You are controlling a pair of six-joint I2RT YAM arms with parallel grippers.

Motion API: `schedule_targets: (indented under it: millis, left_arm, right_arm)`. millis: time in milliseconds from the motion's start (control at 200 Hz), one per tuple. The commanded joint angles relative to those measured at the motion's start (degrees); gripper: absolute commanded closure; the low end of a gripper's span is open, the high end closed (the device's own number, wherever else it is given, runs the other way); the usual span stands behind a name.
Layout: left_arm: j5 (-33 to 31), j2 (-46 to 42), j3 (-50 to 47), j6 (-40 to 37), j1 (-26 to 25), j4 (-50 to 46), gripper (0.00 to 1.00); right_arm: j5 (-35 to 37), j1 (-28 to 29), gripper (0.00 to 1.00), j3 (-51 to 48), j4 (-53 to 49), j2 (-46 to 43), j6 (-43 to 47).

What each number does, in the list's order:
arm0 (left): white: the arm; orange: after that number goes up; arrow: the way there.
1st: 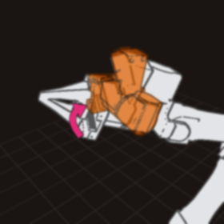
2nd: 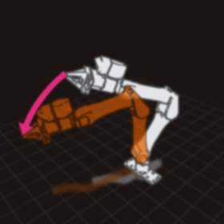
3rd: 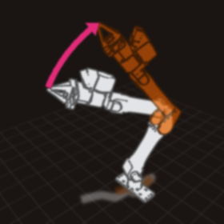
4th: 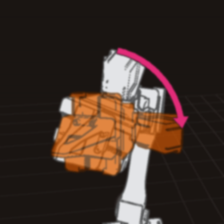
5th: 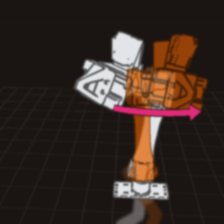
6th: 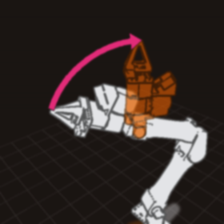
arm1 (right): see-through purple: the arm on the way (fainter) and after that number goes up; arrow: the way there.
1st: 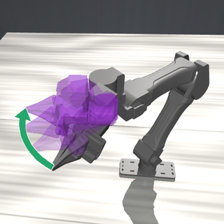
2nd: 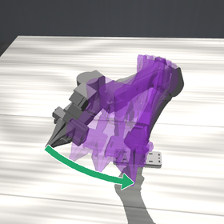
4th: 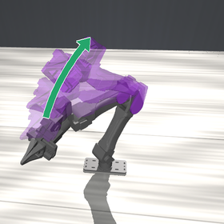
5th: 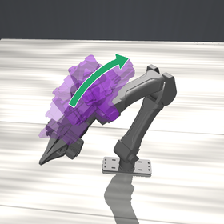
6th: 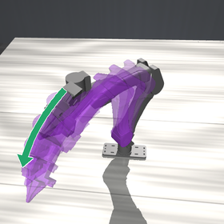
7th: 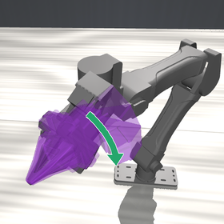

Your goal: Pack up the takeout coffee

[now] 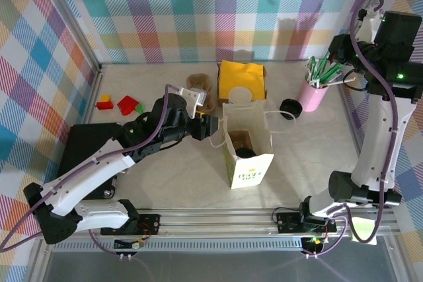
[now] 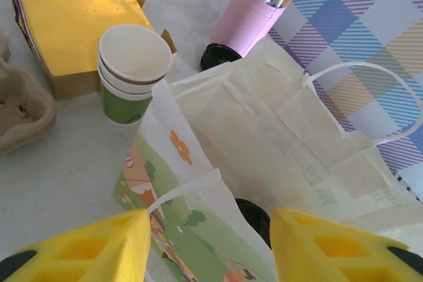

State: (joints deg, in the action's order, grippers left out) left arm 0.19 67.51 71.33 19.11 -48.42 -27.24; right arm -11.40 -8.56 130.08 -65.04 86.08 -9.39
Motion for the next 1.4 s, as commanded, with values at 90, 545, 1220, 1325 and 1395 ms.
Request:
schedule_targets:
  millis: [90, 545, 1220, 1325, 1395]
  left_arm:
    - [0.82, -1.83, -1.01, 0.59, 0.63, 1.14, 0.50]
    - [4.51, -0.79, 0.47, 1.10, 0.65, 0.50, 0.49]
    - [7.05, 11.52, 5.67, 9.62, 0.60, -1.71, 0.63]
    - [5.70, 11.68, 6.05, 9.63, 0.59, -2.74, 0.69]
    - [4.92, 11.53, 6.28, 9.52, 0.60, -3.32, 0.74]
  right_arm:
    - [-3.29, 0.10, 1.00, 3.65, -2.75, -0.92, -0.15]
    - [-31.11, 2.61, 1.00, 0.72, 3.01, -6.45, -10.46]
    - [-26.10, 18.80, 1.00, -29.24, 6.41, -20.10, -10.58]
    - [-22.66, 22.18, 1.00, -33.93, 7.36, -20.95, -10.23]
    - [-20.25, 24.53, 1.00, -36.19, 8.17, -20.96, -10.15]
